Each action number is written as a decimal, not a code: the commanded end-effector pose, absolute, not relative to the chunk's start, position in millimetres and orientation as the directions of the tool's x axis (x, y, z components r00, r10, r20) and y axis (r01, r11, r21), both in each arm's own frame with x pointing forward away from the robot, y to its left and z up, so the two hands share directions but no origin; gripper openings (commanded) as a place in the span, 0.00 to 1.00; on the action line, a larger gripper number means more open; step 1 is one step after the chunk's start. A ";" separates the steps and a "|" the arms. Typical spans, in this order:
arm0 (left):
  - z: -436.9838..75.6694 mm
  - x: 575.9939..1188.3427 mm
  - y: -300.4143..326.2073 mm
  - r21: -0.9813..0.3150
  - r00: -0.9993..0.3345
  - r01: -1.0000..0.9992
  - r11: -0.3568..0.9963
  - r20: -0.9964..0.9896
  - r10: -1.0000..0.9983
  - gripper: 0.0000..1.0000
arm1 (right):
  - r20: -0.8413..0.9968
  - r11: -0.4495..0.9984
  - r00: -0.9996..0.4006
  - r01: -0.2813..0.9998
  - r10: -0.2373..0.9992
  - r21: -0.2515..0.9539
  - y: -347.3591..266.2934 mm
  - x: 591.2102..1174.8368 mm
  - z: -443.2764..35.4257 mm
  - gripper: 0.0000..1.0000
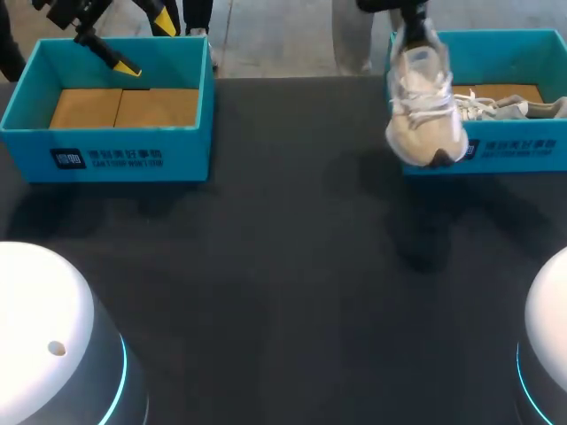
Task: Take the shoe out of the shoebox, open the shoe tongue, remove and reinsert the insole, then place the shoe into the shoebox
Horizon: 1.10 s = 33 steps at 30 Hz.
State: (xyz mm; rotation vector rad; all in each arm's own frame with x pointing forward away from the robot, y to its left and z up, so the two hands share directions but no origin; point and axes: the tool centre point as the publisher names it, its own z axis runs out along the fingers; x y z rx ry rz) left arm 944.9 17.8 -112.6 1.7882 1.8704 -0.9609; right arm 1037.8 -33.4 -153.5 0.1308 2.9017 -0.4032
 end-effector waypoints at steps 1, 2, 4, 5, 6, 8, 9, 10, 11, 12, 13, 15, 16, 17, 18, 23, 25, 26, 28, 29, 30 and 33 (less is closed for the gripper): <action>-112.6 943.5 17.9 -0.211 -0.118 0.977 -0.041 -0.685 0.719 1.00 | -0.216 0.967 -0.976 0.084 0.031 -0.240 -50.1 1048.6 -146.9 0.00; -112.6 943.5 17.9 -0.211 -0.118 0.977 -0.041 -0.685 0.719 1.00 | -0.203 0.971 -0.978 0.082 0.036 -0.224 -53.1 1051.1 -146.5 0.00; -112.6 943.5 17.9 -0.211 -0.118 0.977 -0.041 -0.685 0.719 1.00 | -0.203 0.971 -0.978 0.082 0.036 -0.224 -53.1 1051.1 -146.5 0.00; -112.6 943.5 17.9 -0.211 -0.118 0.977 -0.041 -0.685 0.719 1.00 | -0.203 0.971 -0.978 0.082 0.036 -0.224 -53.1 1051.1 -146.5 0.00; -112.6 943.5 17.9 -0.211 -0.118 0.977 -0.041 -0.685 0.719 1.00 | -0.203 0.971 -0.978 0.082 0.036 -0.224 -53.1 1051.1 -146.5 0.00; -112.6 943.5 17.9 -0.211 -0.118 0.977 -0.041 -0.685 0.719 1.00 | -0.203 0.971 -0.978 0.082 0.036 -0.224 -53.1 1051.1 -146.5 0.00; -112.6 943.5 17.9 -0.211 -0.118 0.977 -0.041 -0.685 0.719 1.00 | -0.203 0.971 -0.978 0.082 0.036 -0.224 -53.1 1051.1 -146.5 0.00; -112.6 943.5 17.9 -0.211 -0.118 0.977 -0.041 -0.685 0.719 1.00 | -0.203 0.971 -0.978 0.082 0.036 -0.224 -53.1 1051.1 -146.5 0.00; -112.6 943.5 17.9 -0.211 -0.118 0.977 -0.041 -0.685 0.719 1.00 | -0.203 0.971 -0.978 0.082 0.036 -0.224 -53.1 1051.1 -146.5 0.00; -112.6 943.5 17.9 -0.211 -0.118 0.977 -0.041 -0.685 0.719 1.00 | -0.203 0.971 -0.978 0.082 0.036 -0.224 -53.1 1051.1 -146.5 0.00; -112.6 943.5 17.9 -0.211 -0.118 0.977 -0.041 -0.685 0.719 1.00 | -0.203 0.971 -0.978 0.082 0.036 -0.224 -53.1 1051.1 -146.5 0.00; -112.6 943.5 17.9 -0.211 -0.118 0.977 -0.041 -0.685 0.719 1.00 | -0.203 0.971 -0.978 0.082 0.036 -0.224 -53.1 1051.1 -146.5 0.00; -112.6 943.5 17.9 -0.211 -0.118 0.977 -0.041 -0.685 0.719 1.00 | -0.203 0.971 -0.978 0.082 0.036 -0.224 -53.1 1051.1 -146.5 0.00; -112.6 943.5 17.9 -0.211 -0.118 0.977 -0.041 -0.685 0.719 1.00 | -0.203 0.971 -0.978 0.082 0.036 -0.224 -53.1 1051.1 -146.5 0.00; -112.6 943.5 17.9 -0.211 -0.118 0.977 -0.041 -0.685 0.719 1.00 | -0.203 0.971 -0.978 0.082 0.036 -0.224 -53.1 1051.1 -146.5 0.00; -112.6 943.5 17.9 -0.211 -0.118 0.977 -0.041 -0.685 0.719 1.00 | -0.203 0.971 -0.978 0.082 0.036 -0.224 -53.1 1051.1 -146.5 0.00; -112.6 943.5 17.9 -0.211 -0.118 0.977 -0.041 -0.685 0.719 1.00 | -0.203 0.971 -0.978 0.082 0.036 -0.224 -53.1 1051.1 -146.5 0.00; -112.6 943.5 17.9 -0.211 -0.118 0.977 -0.041 -0.685 0.719 1.00 | -0.203 0.971 -0.978 0.082 0.036 -0.224 -53.1 1051.1 -146.5 0.00; -112.6 943.5 17.9 -0.211 -0.118 0.977 -0.041 -0.685 0.719 1.00 | -0.203 0.971 -0.978 0.082 0.036 -0.224 -53.1 1051.1 -146.5 0.00; -112.6 943.5 17.9 -0.211 -0.118 0.977 -0.041 -0.685 0.719 1.00 | -0.203 0.971 -0.978 0.082 0.036 -0.224 -53.1 1051.1 -146.5 0.00; -112.6 943.5 17.9 -0.211 -0.118 0.977 -0.041 -0.685 0.719 1.00 | -0.203 0.971 -0.978 0.082 0.036 -0.224 -53.1 1051.1 -146.5 0.00; -112.6 943.5 17.9 -0.211 -0.118 0.977 -0.041 -0.685 0.719 1.00 | -0.213 0.970 -0.976 0.083 0.033 -0.228 -67.4 1061.4 -149.3 0.00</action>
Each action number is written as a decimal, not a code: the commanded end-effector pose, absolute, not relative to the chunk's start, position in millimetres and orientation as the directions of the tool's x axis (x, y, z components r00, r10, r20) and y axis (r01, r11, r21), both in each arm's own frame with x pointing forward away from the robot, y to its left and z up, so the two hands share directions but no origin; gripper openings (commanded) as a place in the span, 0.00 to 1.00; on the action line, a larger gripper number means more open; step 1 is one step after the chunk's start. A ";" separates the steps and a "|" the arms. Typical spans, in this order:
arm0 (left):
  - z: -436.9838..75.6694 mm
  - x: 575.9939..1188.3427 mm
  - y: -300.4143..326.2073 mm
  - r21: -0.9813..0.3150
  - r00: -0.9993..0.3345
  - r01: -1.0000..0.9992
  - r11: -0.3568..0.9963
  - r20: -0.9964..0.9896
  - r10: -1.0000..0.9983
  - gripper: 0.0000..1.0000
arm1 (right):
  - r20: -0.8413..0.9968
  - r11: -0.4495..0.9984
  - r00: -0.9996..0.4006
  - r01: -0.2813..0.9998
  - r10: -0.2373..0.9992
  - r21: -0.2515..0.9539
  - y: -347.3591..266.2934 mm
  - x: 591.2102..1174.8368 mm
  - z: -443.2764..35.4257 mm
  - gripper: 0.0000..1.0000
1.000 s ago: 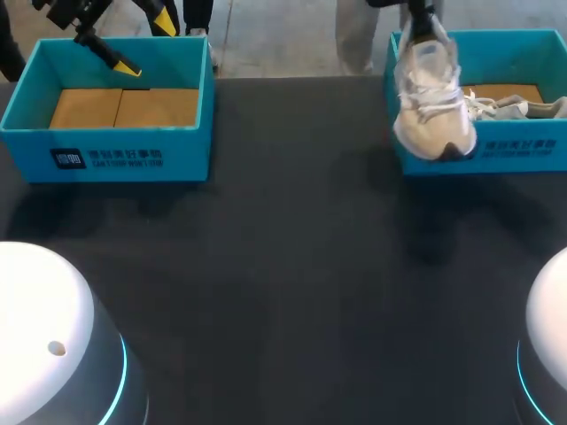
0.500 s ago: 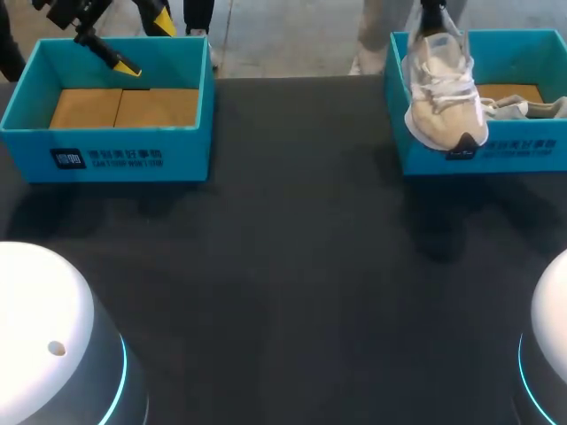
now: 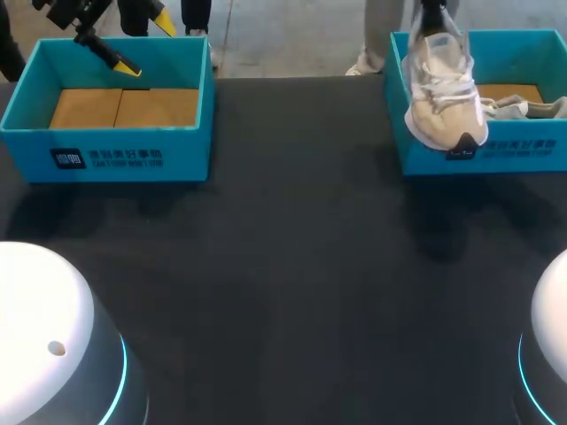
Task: Take the shoe out of the shoebox, open the shoe tongue, remove and reinsert the insole, then place the shoe into the shoebox
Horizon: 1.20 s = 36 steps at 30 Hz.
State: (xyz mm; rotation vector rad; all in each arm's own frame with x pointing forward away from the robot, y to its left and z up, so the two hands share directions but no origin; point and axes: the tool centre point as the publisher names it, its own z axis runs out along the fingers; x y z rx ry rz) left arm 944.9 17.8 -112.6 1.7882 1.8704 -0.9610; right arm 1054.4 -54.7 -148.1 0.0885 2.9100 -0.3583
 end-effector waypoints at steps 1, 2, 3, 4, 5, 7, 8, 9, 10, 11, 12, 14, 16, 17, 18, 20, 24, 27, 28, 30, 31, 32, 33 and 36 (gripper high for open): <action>-112.6 943.5 17.9 -0.211 -0.118 0.977 -0.041 -0.685 0.719 1.00 | -0.212 0.969 -0.977 0.085 0.035 -0.233 -72.6 1064.1 -149.5 0.00; -112.6 943.5 17.9 -0.211 -0.118 0.977 -0.041 -0.685 0.719 1.00 | -0.217 0.969 -0.976 0.080 0.029 -0.233 -77.3 1066.6 -148.0 0.00; -112.6 943.5 17.9 -0.211 -0.118 0.977 -0.041 -0.685 0.719 1.00 | -0.225 0.971 -0.974 0.075 0.023 -0.226 -83.1 1069.6 -146.8 0.00; -112.6 943.5 17.9 -0.211 -0.118 0.977 -0.041 -0.685 0.719 1.00 | -0.230 0.972 -0.973 0.069 0.016 -0.226 -89.5 1072.7 -145.9 0.00; -112.6 943.5 17.9 -0.211 -0.118 0.977 -0.041 -0.685 0.719 1.00 | -0.232 0.973 -0.973 0.053 -0.001 -0.225 -95.5 1075.6 -145.6 0.00; -112.6 943.5 17.9 -0.211 -0.118 0.977 -0.041 -0.685 0.719 1.00 | -0.231 0.972 -0.973 0.044 -0.011 -0.232 -109.9 1081.9 -145.5 0.00; -112.6 943.5 17.9 -0.211 -0.118 0.977 -0.041 -0.685 0.719 1.00 | -0.232 0.973 -0.973 0.039 -0.015 -0.228 -116.6 1085.4 -144.7 0.00; -112.6 943.5 17.9 -0.211 -0.118 0.977 -0.041 -0.685 0.719 1.00 | -0.234 0.975 -0.972 0.029 -0.024 -0.220 -123.3 1088.9 -144.1 0.00; -112.6 943.5 17.9 -0.211 -0.118 0.977 -0.041 -0.685 0.719 1.00 | -0.230 0.975 -0.973 0.028 -0.024 -0.220 -130.3 1092.6 -143.8 0.00; -112.6 943.5 17.9 -0.211 -0.118 0.977 -0.041 -0.685 0.719 1.00 | -0.230 0.975 -0.973 0.028 -0.024 -0.221 -137.7 1096.5 -142.7 0.00; -112.6 943.5 17.9 -0.211 -0.118 0.977 -0.041 -0.685 0.719 1.00 | -0.231 0.976 -0.973 0.025 -0.027 -0.216 -145.4 1100.4 -141.6 0.00; -112.6 943.5 17.9 -0.211 -0.118 0.977 -0.041 -0.685 0.719 1.00 | -0.228 0.977 -0.974 0.031 -0.019 -0.211 -159.7 1108.2 -138.9 0.00; -112.6 943.5 17.9 -0.211 -0.118 0.977 -0.041 -0.685 0.719 1.00 | -0.225 0.977 -0.974 0.039 -0.010 -0.211 -173.1 1115.9 -137.5 0.00; -112.6 943.5 17.9 -0.211 -0.118 0.977 -0.041 -0.685 0.719 1.00 | -0.225 0.977 -0.974 0.040 -0.009 -0.211 -179.0 1119.2 -137.0 0.00; -112.6 943.5 17.9 -0.211 -0.118 0.977 -0.041 -0.685 0.719 1.00 | -0.223 0.978 -0.975 0.042 -0.005 -0.207 -184.5 1123.1 -136.2 0.00; -112.6 943.5 17.9 -0.211 -0.118 0.977 -0.041 -0.685 0.719 1.00 | -0.214 0.978 -0.977 0.046 0.001 -0.206 -194.6 1129.9 -136.6 0.00; -112.6 943.5 17.9 -0.211 -0.118 0.977 -0.041 -0.685 0.719 1.00 | -0.188 0.971 -0.982 0.047 0.002 -0.234 -212.8 1141.9 -139.5 0.00; -112.6 943.5 17.9 -0.211 -0.118 0.977 -0.041 -0.685 0.719 1.00 | -0.175 0.970 -0.984 0.055 0.013 -0.235 -225.5 1149.8 -142.2 0.00; -112.6 943.5 17.9 -0.211 -0.118 0.977 -0.041 -0.685 0.719 1.00 | -0.169 0.971 -0.986 0.057 0.017 -0.233 -229.3 1152.1 -143.4 0.00; -112.6 943.5 17.9 -0.211 -0.118 0.977 -0.041 -0.685 0.719 1.00 | -0.163 0.970 -0.986 0.061 0.023 -0.235 -236.2 1156.6 -145.6 0.00; -112.6 943.5 17.9 -0.211 -0.118 0.977 -0.041 -0.685 0.719 1.00 | -0.163 0.971 -0.986 0.067 0.029 -0.230 -239.2 1158.7 -146.6 0.00; -112.6 943.5 17.9 -0.211 -0.118 0.977 -0.041 -0.685 0.719 1.00 | -0.162 0.972 -0.986 0.074 0.038 -0.225 -241.8 1160.6 -147.6 0.00; -112.6 943.5 17.9 -0.211 -0.118 0.977 -0.041 -0.685 0.719 1.00 | -0.158 0.970 -0.986 0.081 0.045 -0.228 -244.1 1162.4 -148.8 0.00; -112.6 943.5 17.9 -0.211 -0.118 0.977 -0.041 -0.685 0.719 1.00 | -0.169 0.969 -0.984 0.094 0.055 -0.229 -250.8 1166.4 -150.1 0.00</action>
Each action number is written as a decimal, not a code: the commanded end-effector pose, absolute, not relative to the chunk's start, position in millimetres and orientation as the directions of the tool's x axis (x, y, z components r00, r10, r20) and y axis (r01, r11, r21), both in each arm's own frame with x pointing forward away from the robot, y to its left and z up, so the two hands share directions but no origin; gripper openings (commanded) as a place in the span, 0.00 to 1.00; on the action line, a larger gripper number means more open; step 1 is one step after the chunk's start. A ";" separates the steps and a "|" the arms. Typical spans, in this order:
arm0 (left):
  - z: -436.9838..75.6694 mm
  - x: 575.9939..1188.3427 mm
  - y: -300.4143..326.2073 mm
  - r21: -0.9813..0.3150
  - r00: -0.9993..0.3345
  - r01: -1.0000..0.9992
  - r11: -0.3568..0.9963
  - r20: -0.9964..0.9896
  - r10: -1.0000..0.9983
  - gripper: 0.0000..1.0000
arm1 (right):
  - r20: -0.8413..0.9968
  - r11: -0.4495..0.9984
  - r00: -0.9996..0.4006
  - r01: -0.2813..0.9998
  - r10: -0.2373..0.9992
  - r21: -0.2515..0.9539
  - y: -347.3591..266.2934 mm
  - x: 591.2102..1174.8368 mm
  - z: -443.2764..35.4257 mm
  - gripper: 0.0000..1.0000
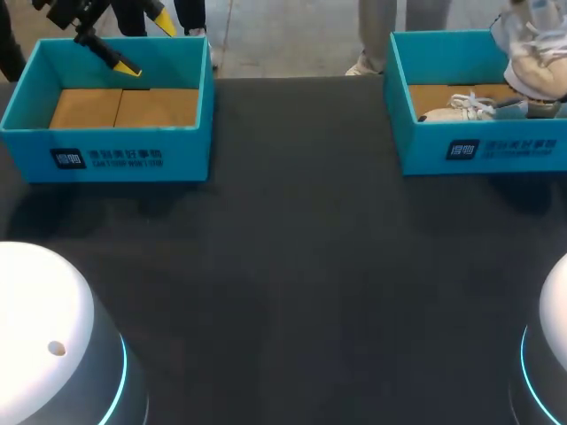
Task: Take the shoe out of the shoebox, open the shoe tongue, remove and reinsert the insole, then place the shoe into the shoebox
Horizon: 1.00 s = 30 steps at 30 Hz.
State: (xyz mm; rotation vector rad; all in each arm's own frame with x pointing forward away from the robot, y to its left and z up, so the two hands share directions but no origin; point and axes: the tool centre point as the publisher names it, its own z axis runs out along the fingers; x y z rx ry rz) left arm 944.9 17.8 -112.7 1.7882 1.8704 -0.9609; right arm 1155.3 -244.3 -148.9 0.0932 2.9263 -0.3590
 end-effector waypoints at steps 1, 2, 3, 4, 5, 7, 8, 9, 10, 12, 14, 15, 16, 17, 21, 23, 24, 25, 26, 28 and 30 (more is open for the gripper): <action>-112.6 943.5 17.9 -0.211 -0.118 0.977 -0.041 -0.685 0.719 1.00 | -0.176 0.968 -0.982 0.105 0.065 -0.226 -253.2 1167.3 -150.4 0.00; -112.6 943.5 17.9 -0.211 -0.118 0.977 -0.041 -0.685 0.719 1.00 | -0.185 0.966 -0.979 0.127 0.085 -0.226 -255.6 1168.1 -150.7 0.00; -112.6 943.5 17.9 -0.211 -0.118 0.977 -0.041 -0.685 0.719 1.00 | -0.188 0.963 -0.976 0.152 0.111 -0.220 -257.5 1168.6 -151.1 0.00; -112.6 943.5 17.9 -0.211 -0.118 0.977 -0.041 -0.685 0.719 1.00 | -0.197 0.961 -0.972 0.169 0.126 -0.219 -258.0 1168.6 -151.3 0.00; -112.6 943.5 17.9 -0.211 -0.118 0.977 -0.041 -0.685 0.719 1.00 | -0.214 0.951 -0.963 0.211 0.162 -0.227 -259.1 1168.3 -150.8 0.00; -112.6 943.5 17.9 -0.211 -0.118 0.977 -0.041 -0.685 0.719 1.00 | -0.242 0.940 -0.947 0.266 0.212 -0.215 -261.4 1167.7 -149.7 0.00; -112.6 943.5 17.9 -0.211 -0.118 0.977 -0.041 -0.685 0.719 1.00 | -0.252 0.922 -0.933 0.314 0.257 -0.225 -261.0 1166.6 -149.1 0.00; -112.6 943.5 17.9 -0.211 -0.118 0.977 -0.041 -0.685 0.719 1.00 | -0.252 0.909 -0.921 0.354 0.298 -0.218 -262.1 1165.3 -149.6 0.00; -112.6 943.5 17.9 -0.211 -0.118 0.977 -0.041 -0.685 0.719 1.00 | -0.262 0.901 -0.907 0.385 0.329 -0.202 -262.1 1163.8 -150.1 0.00; -112.6 943.5 17.9 -0.211 -0.118 0.977 -0.041 -0.685 0.719 1.00 | -0.266 0.861 -0.868 0.474 0.420 -0.188 -264.0 1160.9 -152.0 0.00; -112.6 943.5 17.9 -0.211 -0.118 0.977 -0.041 -0.685 0.719 1.00 | -0.271 0.812 -0.822 0.554 0.500 -0.182 -266.3 1158.0 -153.8 0.00; -112.6 943.5 17.9 -0.211 -0.118 0.977 -0.041 -0.685 0.719 1.00 | -0.271 0.798 -0.808 0.576 0.524 -0.175 -267.5 1157.1 -154.7 0.00; -112.6 943.5 17.9 -0.211 -0.118 0.977 -0.041 -0.685 0.719 1.00 | -0.278 0.774 -0.783 0.610 0.556 -0.168 -268.8 1156.5 -154.8 0.00; -112.6 943.5 17.9 -0.211 -0.118 0.977 -0.041 -0.685 0.719 1.00 | -0.277 0.752 -0.761 0.639 0.586 -0.164 -270.7 1155.5 -154.6 0.00; -112.6 943.5 17.9 -0.211 -0.118 0.977 -0.041 -0.685 0.719 1.00 | -0.299 0.651 -0.659 0.746 0.690 -0.140 -277.7 1151.1 -153.2 0.00; -112.6 943.5 17.9 -0.211 -0.118 0.977 -0.041 -0.685 0.719 1.00 | -0.305 0.602 -0.610 0.787 0.731 -0.134 -280.9 1148.8 -152.3 0.00; -112.6 943.5 17.9 -0.211 -0.118 0.977 -0.041 -0.685 0.719 1.00 | -0.312 0.573 -0.580 0.810 0.752 -0.125 -282.3 1147.7 -151.6 0.00; -112.6 943.5 17.9 -0.211 -0.118 0.977 -0.041 -0.685 0.719 1.00 | -0.314 0.552 -0.560 0.825 0.767 -0.123 -283.5 1146.7 -151.0 0.00; -112.6 943.5 17.9 -0.211 -0.118 0.977 -0.041 -0.685 0.719 1.00 | -0.317 0.534 -0.541 0.837 0.779 -0.119 -284.4 1146.0 -150.6 0.00; -112.6 943.5 17.9 -0.211 -0.118 0.977 -0.041 -0.685 0.719 1.00 | -0.323 0.492 -0.502 0.862 0.802 -0.118 -287.5 1144.2 -150.0 0.00; -112.6 943.5 17.9 -0.211 -0.118 0.977 -0.041 -0.685 0.719 1.00 | -0.327 0.451 -0.465 0.884 0.822 -0.125 -290.2 1142.5 -150.5 0.00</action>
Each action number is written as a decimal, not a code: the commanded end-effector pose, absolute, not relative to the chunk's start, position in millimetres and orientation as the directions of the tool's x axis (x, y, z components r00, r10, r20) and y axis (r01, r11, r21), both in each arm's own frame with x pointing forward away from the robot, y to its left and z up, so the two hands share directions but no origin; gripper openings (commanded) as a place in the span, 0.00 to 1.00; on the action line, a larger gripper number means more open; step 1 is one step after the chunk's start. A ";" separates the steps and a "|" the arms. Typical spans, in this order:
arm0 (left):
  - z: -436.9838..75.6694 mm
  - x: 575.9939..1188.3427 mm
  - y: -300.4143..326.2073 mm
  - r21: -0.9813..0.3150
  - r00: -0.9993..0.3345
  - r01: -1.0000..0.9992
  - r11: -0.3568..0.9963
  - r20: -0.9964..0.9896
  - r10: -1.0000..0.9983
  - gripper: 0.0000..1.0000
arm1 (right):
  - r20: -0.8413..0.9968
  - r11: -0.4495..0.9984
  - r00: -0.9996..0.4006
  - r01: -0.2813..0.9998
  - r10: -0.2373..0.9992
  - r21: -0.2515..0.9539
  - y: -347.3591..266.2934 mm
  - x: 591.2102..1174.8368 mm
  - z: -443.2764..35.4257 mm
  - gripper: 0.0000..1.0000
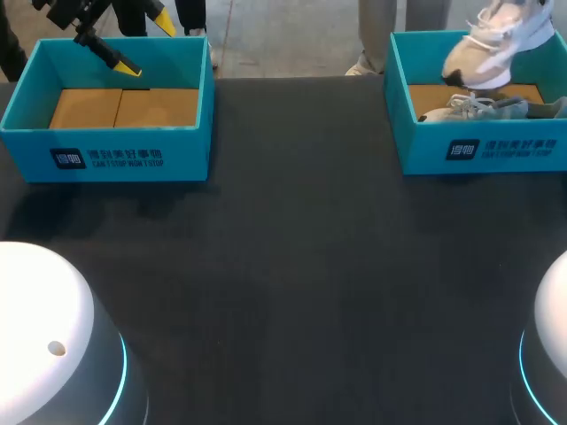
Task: Take the shoe out of the shoebox, open the shoe tongue, remove and reinsert the insole, then place the shoe into the shoebox
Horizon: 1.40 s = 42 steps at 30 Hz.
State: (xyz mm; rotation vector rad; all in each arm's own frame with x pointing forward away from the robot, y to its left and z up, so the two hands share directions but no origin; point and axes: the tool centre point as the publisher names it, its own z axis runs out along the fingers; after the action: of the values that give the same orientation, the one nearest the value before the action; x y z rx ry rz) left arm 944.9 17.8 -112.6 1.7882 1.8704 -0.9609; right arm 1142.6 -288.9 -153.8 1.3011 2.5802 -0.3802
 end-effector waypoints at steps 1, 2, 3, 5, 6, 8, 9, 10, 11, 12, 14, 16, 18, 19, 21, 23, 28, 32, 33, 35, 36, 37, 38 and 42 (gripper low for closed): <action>-112.6 943.5 17.9 -0.211 -0.118 0.977 -0.041 -0.685 0.719 1.00 | -0.328 0.425 -0.443 0.896 0.835 -0.129 -291.8 1141.2 -150.9 0.00; -112.6 943.5 17.9 -0.211 -0.118 0.977 -0.041 -0.685 0.719 1.00 | -0.323 0.401 -0.421 0.907 0.847 -0.130 -293.4 1139.7 -151.6 0.00; -112.6 943.5 17.9 -0.211 -0.118 0.977 -0.041 -0.685 0.719 1.00 | -0.325 0.370 -0.394 0.919 0.860 -0.134 -294.8 1138.0 -152.0 0.00; -112.6 943.5 17.9 -0.211 -0.118 0.977 -0.041 -0.685 0.719 1.00 | -0.325 0.324 -0.351 0.936 0.878 -0.136 -297.9 1135.3 -152.6 0.00; -112.6 943.5 17.9 -0.211 -0.118 0.977 -0.041 -0.685 0.719 1.00 | -0.323 0.302 -0.331 0.943 0.887 -0.137 -299.0 1134.0 -152.8 0.00; -112.6 943.5 17.9 -0.211 -0.118 0.977 -0.041 -0.685 0.719 1.00 | -0.320 0.274 -0.301 0.953 0.898 -0.127 -301.9 1132.1 -153.4 0.00; -112.6 943.5 17.9 -0.211 -0.118 0.977 -0.041 -0.685 0.719 1.00 | -0.320 0.262 -0.290 0.957 0.902 -0.127 -302.8 1131.2 -153.4 0.00; -112.6 943.5 17.9 -0.211 -0.118 0.977 -0.041 -0.685 0.719 1.00 | -0.325 0.249 -0.274 0.961 0.905 -0.116 -304.2 1130.0 -153.1 0.00; -112.6 943.5 17.9 -0.211 -0.118 0.977 -0.041 -0.685 0.719 1.00 | -0.328 0.240 -0.265 0.964 0.907 -0.115 -305.0 1129.3 -152.8 0.00; -112.6 943.5 17.9 -0.211 -0.118 0.977 -0.041 -0.685 0.719 1.00 | -0.331 0.232 -0.255 0.967 0.909 -0.107 -306.6 1128.5 -152.5 0.00; -112.6 943.5 17.9 -0.211 -0.118 0.977 -0.041 -0.685 0.719 1.00 | -0.343 0.211 -0.231 0.973 0.911 -0.094 -309.8 1126.8 -151.3 0.00; -112.6 943.5 17.9 -0.211 -0.118 0.977 -0.041 -0.685 0.719 1.00 | -0.354 0.183 -0.204 0.979 0.913 -0.092 -312.2 1125.2 -150.4 0.00; -112.6 943.5 17.9 -0.211 -0.118 0.977 -0.041 -0.685 0.719 1.00 | -0.368 0.144 -0.165 0.986 0.915 -0.085 -316.2 1122.2 -148.7 0.00; -112.6 943.5 17.9 -0.211 -0.118 0.977 -0.041 -0.685 0.719 1.00 | -0.373 0.123 -0.144 0.989 0.916 -0.080 -318.0 1120.9 -148.0 0.00; -112.6 943.5 17.9 -0.211 -0.118 0.977 -0.041 -0.685 0.719 1.00 | -0.385 0.088 -0.112 0.993 0.916 -0.080 -319.6 1118.1 -146.2 0.00; -112.6 943.5 17.9 -0.211 -0.118 0.977 -0.041 -0.685 0.719 1.00 | -0.391 0.045 -0.072 0.996 0.917 -0.077 -320.7 1114.7 -144.4 0.00; -112.6 943.5 17.9 -0.211 -0.118 0.977 -0.041 -0.685 0.719 1.00 | -0.379 -0.016 -0.014 0.997 0.925 -0.076 -322.2 1111.2 -143.5 0.00; -112.6 943.5 17.9 -0.211 -0.118 0.977 -0.041 -0.685 0.719 1.00 | -0.375 -0.032 -0.001 0.996 0.927 -0.082 -322.7 1110.2 -143.6 0.00; -112.6 943.5 17.9 -0.211 -0.118 0.977 -0.041 -0.685 0.719 1.00 | -0.375 -0.032 -0.001 0.996 0.927 -0.082 -322.7 1110.2 -143.6 0.00; -112.6 943.5 17.9 -0.211 -0.118 0.977 -0.041 -0.685 0.719 1.00 | -0.375 -0.032 -0.001 0.996 0.927 -0.082 -322.7 1110.2 -143.6 0.00; -112.6 943.5 17.9 -0.211 -0.118 0.977 -0.041 -0.685 0.719 1.00 | -0.375 -0.032 -0.001 0.996 0.927 -0.082 -322.7 1110.2 -143.6 0.00; -112.6 943.5 17.9 -0.211 -0.118 0.977 -0.041 -0.685 0.719 1.00 | -0.375 -0.032 -0.001 0.996 0.927 -0.082 -322.7 1110.2 -143.6 0.00; -112.6 943.5 17.9 -0.211 -0.118 0.977 -0.041 -0.685 0.719 1.00 | -0.375 -0.032 -0.001 0.996 0.927 -0.082 -322.7 1110.2 -143.6 0.00; -112.6 943.5 17.9 -0.211 -0.118 0.977 -0.041 -0.685 0.719 1.00 | -0.375 -0.032 -0.001 0.996 0.927 -0.082 -322.7 1110.2 -143.6 0.00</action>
State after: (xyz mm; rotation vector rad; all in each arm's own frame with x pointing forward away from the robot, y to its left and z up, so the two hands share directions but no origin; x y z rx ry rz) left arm 944.9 17.8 -112.7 1.7883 1.8704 -0.9609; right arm 1109.5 -322.4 -145.7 2.0586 2.0272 -0.4875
